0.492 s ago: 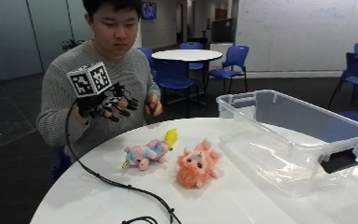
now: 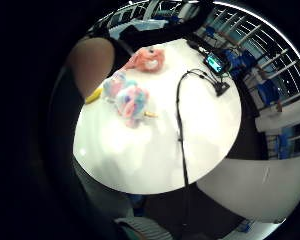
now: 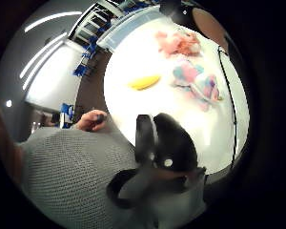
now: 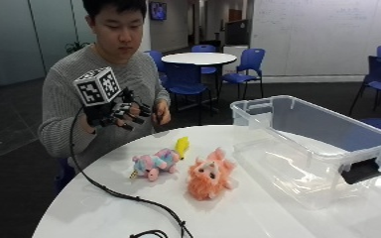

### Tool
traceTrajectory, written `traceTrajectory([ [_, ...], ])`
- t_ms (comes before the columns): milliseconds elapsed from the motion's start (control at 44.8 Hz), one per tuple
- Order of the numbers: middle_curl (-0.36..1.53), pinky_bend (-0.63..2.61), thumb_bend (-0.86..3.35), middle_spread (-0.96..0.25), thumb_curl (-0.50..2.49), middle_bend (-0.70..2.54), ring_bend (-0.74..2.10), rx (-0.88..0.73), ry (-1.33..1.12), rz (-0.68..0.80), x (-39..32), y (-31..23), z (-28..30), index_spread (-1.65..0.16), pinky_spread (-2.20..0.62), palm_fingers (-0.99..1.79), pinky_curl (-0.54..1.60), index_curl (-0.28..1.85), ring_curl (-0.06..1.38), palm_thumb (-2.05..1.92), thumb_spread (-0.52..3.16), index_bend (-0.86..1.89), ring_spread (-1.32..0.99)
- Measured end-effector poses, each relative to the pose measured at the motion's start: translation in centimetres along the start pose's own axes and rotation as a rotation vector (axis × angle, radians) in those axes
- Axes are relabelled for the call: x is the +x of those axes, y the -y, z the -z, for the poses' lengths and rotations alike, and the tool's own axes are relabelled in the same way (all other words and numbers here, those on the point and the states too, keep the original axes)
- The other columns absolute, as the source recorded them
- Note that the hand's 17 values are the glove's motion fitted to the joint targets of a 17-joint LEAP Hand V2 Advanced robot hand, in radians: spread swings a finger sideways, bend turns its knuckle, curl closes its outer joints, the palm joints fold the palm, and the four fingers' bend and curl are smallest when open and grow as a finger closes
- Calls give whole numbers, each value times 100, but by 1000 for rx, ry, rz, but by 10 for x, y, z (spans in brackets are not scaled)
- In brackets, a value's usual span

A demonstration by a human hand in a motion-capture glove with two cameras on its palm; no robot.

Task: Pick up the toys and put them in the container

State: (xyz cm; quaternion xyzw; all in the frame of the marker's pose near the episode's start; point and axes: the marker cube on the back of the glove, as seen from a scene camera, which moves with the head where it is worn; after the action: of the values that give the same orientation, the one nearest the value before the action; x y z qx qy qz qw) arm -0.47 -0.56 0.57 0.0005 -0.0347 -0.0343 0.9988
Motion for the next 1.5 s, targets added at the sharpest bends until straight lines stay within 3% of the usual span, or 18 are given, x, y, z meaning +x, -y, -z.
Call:
traceTrajectory([
  [246, 17, 77, 4, -23, 19, 19, 60, -85, 108, 248, -56, 91, -12, -39, -1, 23, 29, 20, 20, 5, 142, 18, -30],
  [424, 21, 78, 4, -24, 22, 20, 62, -125, 43, 302, -82, 142, -36, -39, -1, 22, 30, 23, 21, 8, 144, 17, -32],
  [804, 36, 63, 8, -31, 30, 55, 62, -435, -190, 343, -85, 129, -156, -40, -2, 35, 27, 26, 21, 25, 144, 17, -39],
  [916, 40, 59, 9, -32, 32, 66, 61, -416, -350, 338, -76, 130, -173, -40, -2, 36, 27, 26, 22, 28, 143, 16, -41],
  [983, 42, 57, 9, -32, 33, 68, 64, -401, -244, 360, -88, 127, -175, -41, -2, 38, 26, 27, 23, 30, 142, 17, -43],
  [1229, 50, 43, 14, -35, 39, 85, 77, -331, -132, 425, -101, 140, -151, -42, -10, 63, 24, 33, 27, 45, 142, 27, -54],
  [1497, 53, 41, 12, -36, 44, 87, 83, -72, 22, 533, -107, 225, 19, -42, -16, 66, 26, 40, 32, 51, 135, 31, -59],
])
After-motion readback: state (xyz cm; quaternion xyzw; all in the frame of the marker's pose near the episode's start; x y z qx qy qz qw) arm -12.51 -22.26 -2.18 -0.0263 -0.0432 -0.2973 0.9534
